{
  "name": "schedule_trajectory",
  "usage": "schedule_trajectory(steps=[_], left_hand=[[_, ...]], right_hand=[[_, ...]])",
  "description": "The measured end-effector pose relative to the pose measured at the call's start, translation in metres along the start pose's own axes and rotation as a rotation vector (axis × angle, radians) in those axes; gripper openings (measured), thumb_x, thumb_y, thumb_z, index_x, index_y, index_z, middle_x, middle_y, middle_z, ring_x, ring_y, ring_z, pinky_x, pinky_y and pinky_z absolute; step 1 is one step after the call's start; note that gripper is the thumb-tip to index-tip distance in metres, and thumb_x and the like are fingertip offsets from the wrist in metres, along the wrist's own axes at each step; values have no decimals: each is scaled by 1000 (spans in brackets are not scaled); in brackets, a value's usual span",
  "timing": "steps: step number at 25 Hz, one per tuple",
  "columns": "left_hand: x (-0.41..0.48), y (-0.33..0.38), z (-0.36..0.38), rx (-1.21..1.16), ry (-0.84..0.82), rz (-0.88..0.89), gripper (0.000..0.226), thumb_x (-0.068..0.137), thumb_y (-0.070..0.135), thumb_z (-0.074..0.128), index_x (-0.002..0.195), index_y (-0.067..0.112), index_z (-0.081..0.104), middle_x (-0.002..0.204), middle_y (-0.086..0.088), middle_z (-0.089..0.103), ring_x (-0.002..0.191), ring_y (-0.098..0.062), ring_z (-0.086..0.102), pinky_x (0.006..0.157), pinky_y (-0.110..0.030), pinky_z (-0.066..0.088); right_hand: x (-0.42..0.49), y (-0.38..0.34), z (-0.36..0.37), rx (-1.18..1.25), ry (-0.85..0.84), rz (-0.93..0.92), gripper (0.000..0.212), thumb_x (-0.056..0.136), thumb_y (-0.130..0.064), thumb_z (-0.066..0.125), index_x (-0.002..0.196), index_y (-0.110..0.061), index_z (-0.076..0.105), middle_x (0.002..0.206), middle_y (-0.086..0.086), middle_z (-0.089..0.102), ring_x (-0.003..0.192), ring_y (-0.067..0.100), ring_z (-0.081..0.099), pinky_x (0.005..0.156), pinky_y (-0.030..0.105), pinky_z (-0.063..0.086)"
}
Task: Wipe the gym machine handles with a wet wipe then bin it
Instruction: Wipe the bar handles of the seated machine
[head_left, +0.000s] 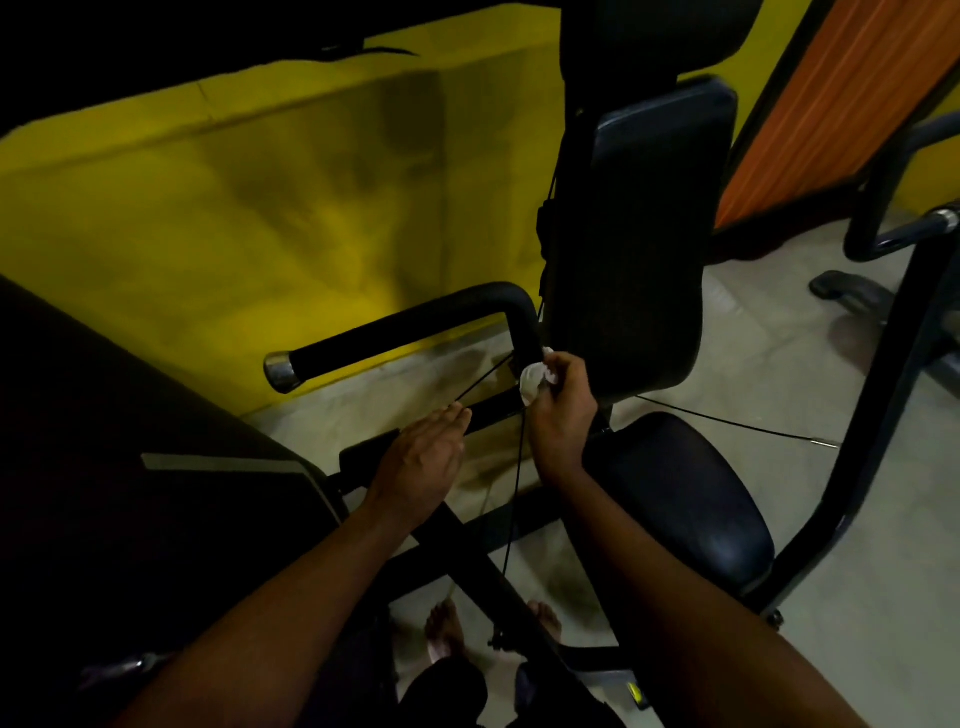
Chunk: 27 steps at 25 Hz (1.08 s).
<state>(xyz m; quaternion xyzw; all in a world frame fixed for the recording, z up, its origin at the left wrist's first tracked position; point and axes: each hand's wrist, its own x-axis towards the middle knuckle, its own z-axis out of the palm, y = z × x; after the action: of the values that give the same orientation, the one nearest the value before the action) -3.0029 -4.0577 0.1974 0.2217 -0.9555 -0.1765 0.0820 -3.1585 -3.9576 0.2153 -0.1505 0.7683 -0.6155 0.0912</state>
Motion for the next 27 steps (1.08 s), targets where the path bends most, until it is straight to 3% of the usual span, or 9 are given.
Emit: schedule_trajectory(steps=[2, 7, 10, 13, 16, 19, 21, 23, 27], left_hand=[[-1, 0, -1, 6, -3, 11, 43, 95, 18, 48, 134, 2, 56, 137, -15, 57, 128, -29, 55, 106, -44, 43], [2, 5, -6, -5, -25, 8, 45, 100, 20, 43, 142, 4, 48, 146, -13, 48, 137, -24, 44, 114, -35, 32], [1, 6, -6, 17, -3, 14, 46, 97, 22, 44, 137, 2, 53, 141, -16, 53, 132, -27, 50, 111, -38, 35], [-1, 7, -7, 31, 32, 35, 47, 98, 28, 39, 133, 1, 58, 135, -16, 59, 126, -28, 56, 107, -39, 37], [-3, 8, -7, 42, 44, 41, 49, 97, 28, 37, 134, 2, 56, 137, -16, 57, 128, -28, 54, 108, -37, 30], [-1, 5, -9, 5, 23, 31, 47, 96, 20, 42, 138, 2, 52, 141, -15, 53, 133, -28, 49, 111, -36, 30], [0, -2, -5, 40, 54, 110, 43, 89, 9, 50, 130, -3, 58, 131, -19, 60, 121, -31, 59, 101, -42, 44], [0, -10, 1, 40, 89, 141, 42, 84, 3, 58, 125, -5, 62, 125, -20, 64, 113, -33, 64, 93, -47, 48], [8, -6, 7, 22, 141, 77, 37, 92, 12, 55, 126, 0, 63, 126, -16, 65, 115, -29, 63, 101, -42, 38]], right_hand=[[-1, -5, -2, 22, -17, 20, 22, 96, -9, 57, 117, -14, 61, 104, -8, 65, 94, -1, 62, 80, 18, 53], [15, -9, -4, 75, -75, 121, 24, 93, -7, 52, 112, -17, 65, 100, -7, 67, 93, 8, 64, 85, 38, 57], [16, -11, -2, 32, -141, 29, 25, 101, -18, 46, 118, -16, 64, 97, -1, 67, 84, 8, 62, 75, 32, 53], [21, -26, 4, 41, -161, -67, 22, 102, -22, 43, 106, -16, 64, 87, 1, 63, 74, 9, 55, 65, 37, 47], [39, -38, 5, -11, -220, -90, 24, 103, -26, 43, 113, -17, 62, 92, 4, 65, 76, 7, 57, 65, 31, 47], [47, -39, -3, 62, -295, -45, 25, 98, -39, 44, 107, -22, 60, 93, 1, 66, 79, 12, 62, 68, 39, 52], [55, -41, -2, 56, -275, -69, 25, 97, -41, 48, 115, -25, 56, 105, -3, 66, 92, 14, 66, 76, 42, 58], [53, -43, -2, -9, -209, -111, 23, 97, -35, 52, 114, -20, 58, 102, -3, 67, 88, 13, 67, 73, 46, 59], [36, -39, -2, -30, -93, -280, 22, 91, -26, 54, 104, -12, 65, 101, 2, 66, 92, 16, 64, 79, 43, 56]])
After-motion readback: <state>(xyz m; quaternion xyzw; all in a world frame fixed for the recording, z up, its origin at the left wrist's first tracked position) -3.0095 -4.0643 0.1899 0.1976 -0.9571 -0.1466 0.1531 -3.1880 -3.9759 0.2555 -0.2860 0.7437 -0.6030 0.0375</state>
